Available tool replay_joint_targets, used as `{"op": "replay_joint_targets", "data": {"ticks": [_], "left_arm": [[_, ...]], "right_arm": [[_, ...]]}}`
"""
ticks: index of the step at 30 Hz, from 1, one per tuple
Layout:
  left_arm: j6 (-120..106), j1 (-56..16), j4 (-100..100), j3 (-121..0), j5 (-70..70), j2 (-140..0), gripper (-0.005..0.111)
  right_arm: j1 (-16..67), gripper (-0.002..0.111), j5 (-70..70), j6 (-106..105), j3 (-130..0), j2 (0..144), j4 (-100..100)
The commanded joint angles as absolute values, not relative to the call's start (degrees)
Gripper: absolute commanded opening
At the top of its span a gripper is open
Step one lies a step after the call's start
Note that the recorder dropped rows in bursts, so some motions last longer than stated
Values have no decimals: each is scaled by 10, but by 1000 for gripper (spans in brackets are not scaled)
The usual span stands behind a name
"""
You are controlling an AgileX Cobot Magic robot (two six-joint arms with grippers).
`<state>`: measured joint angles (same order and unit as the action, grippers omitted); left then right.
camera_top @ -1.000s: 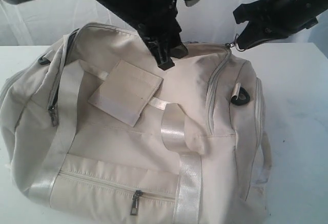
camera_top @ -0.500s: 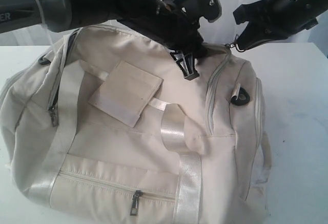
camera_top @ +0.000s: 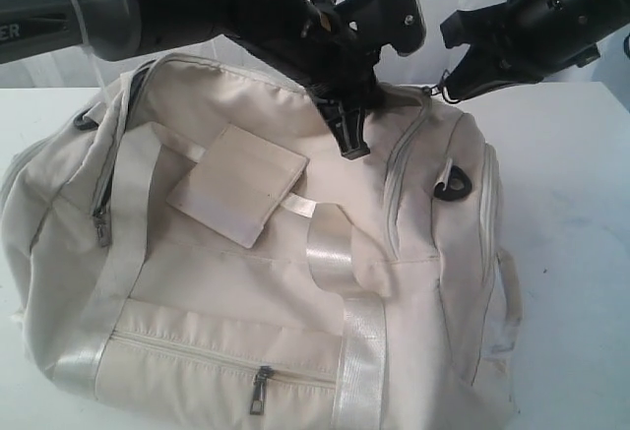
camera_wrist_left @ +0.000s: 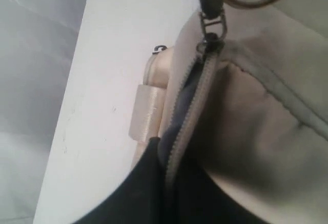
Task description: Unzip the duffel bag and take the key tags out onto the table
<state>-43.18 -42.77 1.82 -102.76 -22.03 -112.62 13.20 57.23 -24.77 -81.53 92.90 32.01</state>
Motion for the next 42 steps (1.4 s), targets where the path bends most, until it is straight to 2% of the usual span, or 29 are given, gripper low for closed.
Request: {"op": "replay_joint_targets", "data": {"ticks": [1,28,30,33,38,42], "left_arm": [[-334,-417,-94,-1028,-256,-1120,0],[-223,-385,-175,-1028,-291,-1119,1],[-226,-390,-171,-1030,-302,-1119,6],[-242,-396,-165,-1042,-341,-1119,20],[-269,-406,-149,-1065,-411,-1119,53],[-269,-414,-137,-1082,-422,-1119,62]], "right_arm": [[126,0,578,-252,-804,922,321],[126,0,577,-269,-768,921,367],[126,0,563,-275,-768,921,374],[126,0,547,-281,-768,921,375],[126,0,526,-281,-768,921,376],[126,0,527,-281,-768,921,378]]}}
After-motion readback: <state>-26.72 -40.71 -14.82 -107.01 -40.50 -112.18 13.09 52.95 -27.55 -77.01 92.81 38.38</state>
